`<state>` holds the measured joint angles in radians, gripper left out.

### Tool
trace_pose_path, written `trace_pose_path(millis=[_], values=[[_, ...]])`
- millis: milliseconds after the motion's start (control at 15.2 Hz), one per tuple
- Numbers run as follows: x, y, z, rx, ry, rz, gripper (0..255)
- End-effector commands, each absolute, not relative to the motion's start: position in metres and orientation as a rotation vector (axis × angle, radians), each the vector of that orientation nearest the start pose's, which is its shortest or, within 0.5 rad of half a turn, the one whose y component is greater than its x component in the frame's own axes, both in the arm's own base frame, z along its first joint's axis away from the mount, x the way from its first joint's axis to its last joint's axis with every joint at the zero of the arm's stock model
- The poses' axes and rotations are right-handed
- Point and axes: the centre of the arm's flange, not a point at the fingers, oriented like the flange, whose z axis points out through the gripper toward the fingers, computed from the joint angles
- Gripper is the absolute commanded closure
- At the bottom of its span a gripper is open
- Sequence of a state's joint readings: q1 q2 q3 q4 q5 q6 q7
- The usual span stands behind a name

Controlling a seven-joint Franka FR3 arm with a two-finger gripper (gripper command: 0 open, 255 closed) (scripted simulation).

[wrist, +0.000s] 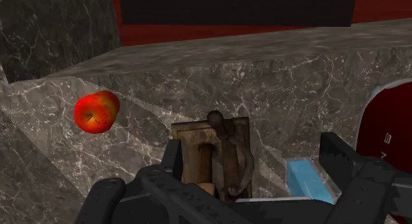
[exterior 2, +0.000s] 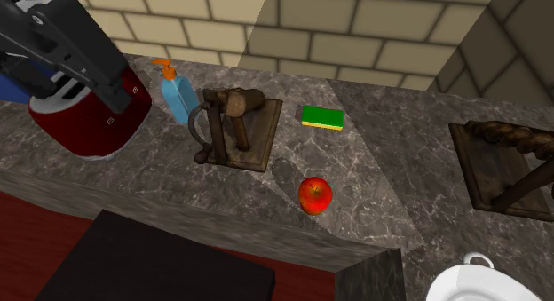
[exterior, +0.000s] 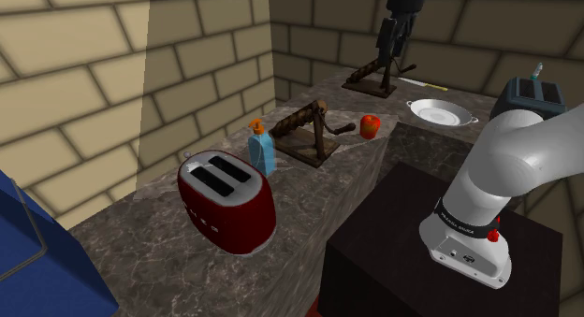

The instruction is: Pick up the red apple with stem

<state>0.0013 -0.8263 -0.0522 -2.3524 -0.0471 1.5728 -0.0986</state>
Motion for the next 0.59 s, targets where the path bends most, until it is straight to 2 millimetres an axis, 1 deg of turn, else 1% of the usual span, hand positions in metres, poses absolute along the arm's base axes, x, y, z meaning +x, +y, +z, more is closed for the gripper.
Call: trace_pose_path(millis=[0, 528], values=[[0.296, -0.026, 0.604, -3.151, -0.099, -0.071, 0], [0.346, -0.086, 0.530, -3.160, -0.107, 0.007, 0]])
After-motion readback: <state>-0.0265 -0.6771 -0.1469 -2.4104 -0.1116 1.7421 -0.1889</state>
